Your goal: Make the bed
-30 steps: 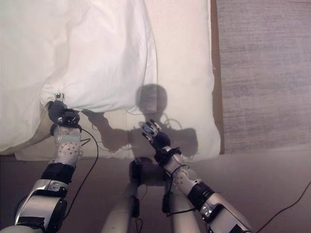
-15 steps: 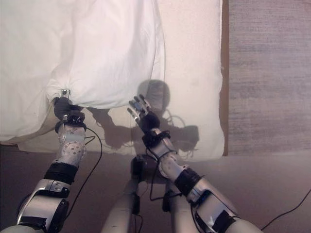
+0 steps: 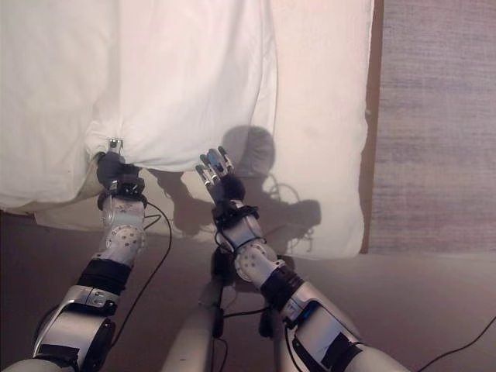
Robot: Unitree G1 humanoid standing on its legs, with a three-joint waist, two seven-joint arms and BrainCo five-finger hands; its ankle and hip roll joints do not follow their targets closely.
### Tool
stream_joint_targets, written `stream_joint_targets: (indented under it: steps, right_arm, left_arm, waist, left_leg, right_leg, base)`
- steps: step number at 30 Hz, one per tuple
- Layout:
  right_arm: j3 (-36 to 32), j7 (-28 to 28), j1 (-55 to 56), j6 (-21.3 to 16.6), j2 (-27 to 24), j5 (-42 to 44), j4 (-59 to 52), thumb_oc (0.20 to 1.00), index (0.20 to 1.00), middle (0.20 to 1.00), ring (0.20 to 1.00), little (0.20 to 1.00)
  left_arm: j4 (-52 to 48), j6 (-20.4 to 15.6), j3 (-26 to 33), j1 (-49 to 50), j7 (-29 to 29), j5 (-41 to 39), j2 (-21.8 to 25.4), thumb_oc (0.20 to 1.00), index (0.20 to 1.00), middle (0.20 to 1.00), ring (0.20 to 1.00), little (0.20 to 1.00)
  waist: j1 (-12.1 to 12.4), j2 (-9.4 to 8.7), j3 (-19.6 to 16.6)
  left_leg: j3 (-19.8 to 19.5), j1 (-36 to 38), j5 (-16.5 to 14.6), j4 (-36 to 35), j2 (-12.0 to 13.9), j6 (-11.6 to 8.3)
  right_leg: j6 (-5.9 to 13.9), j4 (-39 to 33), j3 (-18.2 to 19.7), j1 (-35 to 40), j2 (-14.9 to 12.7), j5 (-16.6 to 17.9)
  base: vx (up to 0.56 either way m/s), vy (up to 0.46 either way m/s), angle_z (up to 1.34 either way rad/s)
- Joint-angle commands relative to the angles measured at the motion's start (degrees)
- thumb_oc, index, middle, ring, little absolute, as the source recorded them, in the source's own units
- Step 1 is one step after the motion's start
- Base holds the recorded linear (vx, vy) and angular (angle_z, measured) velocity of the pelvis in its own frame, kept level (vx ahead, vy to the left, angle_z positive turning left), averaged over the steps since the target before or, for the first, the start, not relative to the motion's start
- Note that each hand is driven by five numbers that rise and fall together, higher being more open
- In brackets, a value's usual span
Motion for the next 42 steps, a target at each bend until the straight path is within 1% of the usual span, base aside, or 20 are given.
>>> stream_joint_targets:
  steps: [1, 2, 3, 4, 5, 8, 10, 13, 14, 21, 24, 27, 30, 31, 32, 33, 34, 37, 38, 42]
  right_arm:
    - [2.40, -1.01, -0.87, 1.48, 3.64, -3.24, -1.12, 1.000, 1.000, 1.000, 1.000, 1.000]
    - [4.97, -1.58, -0.77, 4.26, 0.16, -9.48, -2.62, 1.000, 1.000, 1.000, 1.000, 1.000]
    - [5.02, -1.71, -0.68, 4.29, 0.12, -9.59, -2.77, 1.000, 1.000, 1.000, 1.000, 1.000]
    - [5.95, -1.96, -0.37, 5.53, -2.43, -14.45, -4.03, 1.000, 1.000, 1.000, 1.000, 1.000]
    - [5.16, -4.29, 1.13, 6.41, -6.77, -23.83, -6.83, 1.000, 1.000, 1.000, 1.000, 1.000]
    - [3.37, -4.62, 4.01, 6.74, -8.30, -27.95, -6.82, 1.000, 1.000, 1.000, 1.000, 1.000]
    - [3.69, -2.78, 6.23, 7.51, -8.86, -29.78, -6.22, 1.000, 1.000, 1.000, 1.000, 1.000]
    - [4.87, -0.69, 10.19, 8.20, -9.08, -27.95, -4.79, 1.000, 1.000, 1.000, 1.000, 1.000]
    - [6.32, 1.63, 12.24, 8.94, -8.44, -26.19, -3.73, 1.000, 1.000, 1.000, 1.000, 1.000]
    - [11.66, 5.49, 15.66, 10.76, -6.91, -24.53, -1.02, 1.000, 1.000, 1.000, 1.000, 1.000]
    - [13.52, 7.86, 15.92, 11.67, -5.28, -21.46, 0.41, 1.000, 1.000, 1.000, 1.000, 1.000]
    - [15.54, 10.98, 15.01, 12.48, -2.48, -14.95, 1.92, 1.000, 1.000, 1.000, 1.000, 1.000]
    - [15.17, 12.72, 14.25, 12.45, -0.94, -10.29, 2.66, 1.000, 1.000, 1.000, 1.000, 1.000]
    - [13.66, 13.98, 13.52, 11.84, 0.16, -5.92, 2.65, 1.000, 1.000, 1.000, 1.000, 1.000]
    - [13.62, 14.03, 13.47, 11.84, 0.18, -5.88, 2.71, 1.000, 1.000, 1.000, 1.000, 1.000]
    - [11.25, 15.48, 12.80, 10.56, 1.48, -1.30, 2.80, 1.000, 1.000, 1.000, 1.000, 1.000]
    - [11.22, 15.53, 12.77, 10.56, 1.48, -1.27, 2.84, 1.000, 1.000, 1.000, 1.000, 1.000]
    - [5.24, 17.52, 10.37, 6.04, 2.33, 5.67, -0.15, 1.000, 1.000, 1.000, 1.000, 1.000]
    - [5.20, 17.57, 10.34, 6.04, 2.33, 5.70, -0.11, 1.000, 1.000, 1.000, 1.000, 1.000]
    - [0.13, 15.33, 5.23, 0.36, 3.69, 9.46, -0.87, 1.000, 1.000, 1.000, 1.000, 1.000]
  left_arm:
    - [-4.02, -4.38, 0.22, 1.39, -0.57, 2.09, 2.69, 0.200, 0.200, 0.200, 0.200, 0.200]
    - [-4.13, -3.77, 0.24, 1.64, -0.39, 3.40, 3.97, 0.200, 0.200, 0.200, 0.200, 0.200]
    - [-4.15, -3.76, 0.26, 1.66, -0.36, 3.43, 3.93, 0.200, 0.200, 0.200, 0.200, 0.200]
    - [-4.21, -3.47, 0.59, 2.19, -0.29, 4.42, 4.47, 0.200, 0.200, 0.200, 0.200, 0.200]
    - [-4.24, -3.14, 1.51, 3.67, 0.24, 6.20, 5.33, 0.200, 0.200, 0.200, 0.200, 0.200]
    - [-3.73, -3.04, 2.21, 4.65, 1.09, 7.60, 4.65, 0.200, 0.200, 0.200, 0.200, 0.200]
    - [-3.42, -2.95, 2.49, 4.89, 1.05, 8.46, 4.29, 0.200, 0.200, 0.200, 0.200, 0.200]
    - [-3.29, -2.85, 2.56, 4.80, 1.06, 9.01, 4.44, 0.200, 0.200, 0.200, 0.200, 0.200]
    - [-3.08, -2.78, 2.66, 4.47, 0.86, 9.02, 4.56, 0.200, 0.200, 0.200, 0.200, 0.200]
    - [-2.82, -2.75, 2.42, 3.88, -0.05, 7.96, 5.48, 0.200, 0.200, 0.200, 0.200, 0.200]
    - [-3.21, -2.71, 1.94, 3.65, -0.96, 7.64, 5.59, 0.200, 0.200, 0.200, 0.200, 0.200]
    - [-5.37, -3.17, 0.57, 2.97, -2.69, 6.26, 4.75, 0.200, 0.200, 0.200, 0.200, 0.200]
    - [-7.21, -3.55, -0.03, 2.88, -3.96, 5.12, 4.00, 0.200, 0.200, 0.200, 0.200, 0.200]
    - [-9.54, -3.79, -0.86, 2.99, -5.20, 4.03, 3.21, 0.200, 0.200, 0.200, 0.200, 0.200]
    - [-9.56, -3.79, -0.89, 2.98, -5.19, 4.04, 3.21, 0.200, 0.200, 0.200, 0.200, 0.200]
    - [-11.58, -4.14, -1.47, 3.34, -6.44, 2.77, 2.10, 0.200, 0.200, 0.200, 0.200, 0.200]
    - [-11.59, -4.14, -1.49, 3.33, -6.44, 2.77, 2.10, 0.200, 0.200, 0.200, 0.200, 0.200]
    - [-16.10, -4.55, -2.23, 4.08, -8.27, 1.14, 0.92, 0.200, 0.200, 0.200, 0.200, 0.200]
    - [-16.09, -4.56, -2.25, 4.07, -8.28, 1.13, 0.93, 0.200, 0.200, 0.200, 0.200, 0.200]
    - [-19.94, -6.12, -3.44, 4.35, -9.60, -2.65, -1.02, 0.200, 0.200, 0.200, 0.200, 0.200]
  waist:
    - [1.55, 0.46, -2.06]
    - [1.50, 0.08, -1.96]
    - [1.49, 0.12, -1.94]
    - [1.40, -0.10, -1.84]
    - [0.94, -0.45, -1.78]
    - [0.48, -0.67, -1.56]
    - [0.12, -0.73, -1.32]
    - [-0.43, -0.81, -0.95]
    - [-0.75, -0.74, -0.77]
    - [-1.13, -0.42, -0.12]
    - [-0.95, -0.26, 0.08]
    - [-0.40, -0.07, 0.15]
    - [-0.02, -0.05, 0.20]
    - [0.25, 0.08, 0.24]
    - [0.28, 0.07, 0.26]
    - [0.53, 0.32, 0.39]
    - [0.54, 0.32, 0.39]
    - [0.92, 0.78, 0.57]
    - [0.94, 0.79, 0.55]
    - [1.59, 1.43, 0.49]
  left_leg:
    - [1.26, 2.10, -1.20, -2.78, -3.05, 0.93]
    - [1.38, 2.30, -1.21, -2.79, -2.97, 0.90]
    - [1.38, 2.34, -1.22, -2.79, -2.97, 0.90]
    - [1.42, 2.52, -1.30, -2.72, -2.98, 0.97]
    - [1.63, 2.70, -1.55, -2.54, -3.03, 1.25]
    - [1.85, 2.77, -1.99, -2.01, -3.16, 1.69]
    - [2.00, 2.70, -2.36, -1.39, -3.21, 1.92]
    - [2.36, 2.66, -2.66, -0.96, -3.28, 2.08]
    - [2.62, 2.72, -2.70, -1.01, -3.38, 2.07]
    - [2.96, 3.02, -2.43, -1.29, -3.36, 1.82]
    - [2.94, 3.01, -2.25, -1.52, -3.39, 1.70]
    - [2.63, 3.11, -2.11, -1.84, -3.40, 1.63]
    - [2.49, 3.07, -2.02, -1.99, -3.45, 1.60]
    - [2.36, 2.98, -1.95, -2.11, -3.53, 1.62]
    - [2.36, 2.98, -1.95, -2.11, -3.53, 1.62]
    - [2.16, 2.76, -1.90, -2.05, -3.67, 1.67]
    - [2.15, 2.75, -1.90, -2.05, -3.67, 1.67]
    - [1.76, 1.86, -1.97, -1.90, -4.01, 1.82]
    - [1.75, 1.83, -1.98, -1.88, -4.00, 1.82]
    - [1.30, 0.78, -1.88, -2.09, -4.13, 1.76]
  right_leg:
    - [3.22, 2.16, 2.83, 2.05, -1.98, -2.39]
    - [3.23, 2.38, 2.81, 2.15, -2.04, -2.55]
    - [3.24, 2.40, 2.80, 2.19, -2.04, -2.57]
    - [3.25, 2.53, 2.84, 2.34, -2.07, -2.65]
    - [3.30, 2.90, 3.07, 2.47, -2.11, -2.82]
    - [3.41, 3.22, 3.43, 2.67, -2.26, -2.82]
    - [3.50, 3.48, 3.69, 2.61, -2.37, -2.80]
    - [3.70, 3.42, 4.22, 2.55, -2.40, -2.59]
    - [3.75, 3.43, 4.57, 2.51, -2.35, -2.55]
    - [3.77, 3.33, 4.90, 2.38, -2.34, -2.38]
    - [3.81, 3.22, 4.85, 2.32, -2.31, -2.31]
    - [3.91, 3.06, 4.67, 2.29, -2.26, -2.30]
    - [3.98, 2.96, 4.54, 2.29, -2.26, -2.21]
    - [4.08, 2.78, 4.33, 2.34, -2.33, -2.13]
    - [4.08, 2.78, 4.33, 2.34, -2.33, -2.13]
    - [4.18, 2.73, 4.04, 2.28, -2.37, -2.02]
    - [4.18, 2.73, 4.04, 2.27, -2.37, -2.02]
    - [4.45, 2.31, 3.55, 1.76, -2.57, -1.71]
    - [4.45, 2.31, 3.54, 1.74, -2.57, -1.71]
    - [4.61, 1.86, 3.03, 1.05, -2.73, -1.54]
  base:
    - [0.00, 0.000, 0.00]
    - [0.00, 0.010, 0.03]
    - [0.00, 0.014, 0.05]
    - [0.00, 0.027, 0.05]
    - [-0.01, 0.042, 0.05]
    - [-0.01, 0.039, 0.02]
    - [-0.03, 0.056, -0.03]
    - [-0.02, 0.043, -0.05]
    - [-0.01, 0.032, -0.03]
    - [-0.01, 0.023, -0.05]
    - [0.00, 0.000, 0.00]
    - [0.00, 0.000, 0.00]
    - [0.00, 0.000, 0.00]
    - [0.00, 0.000, 0.00]
    - [0.00, 0.000, 0.00]
    - [0.00, 0.000, 0.00]
    - [0.01, -0.009, 0.03]
    - [0.00, 0.000, 0.00]
    - [0.00, 0.000, 0.00]
    - [0.01, 0.000, 0.06]
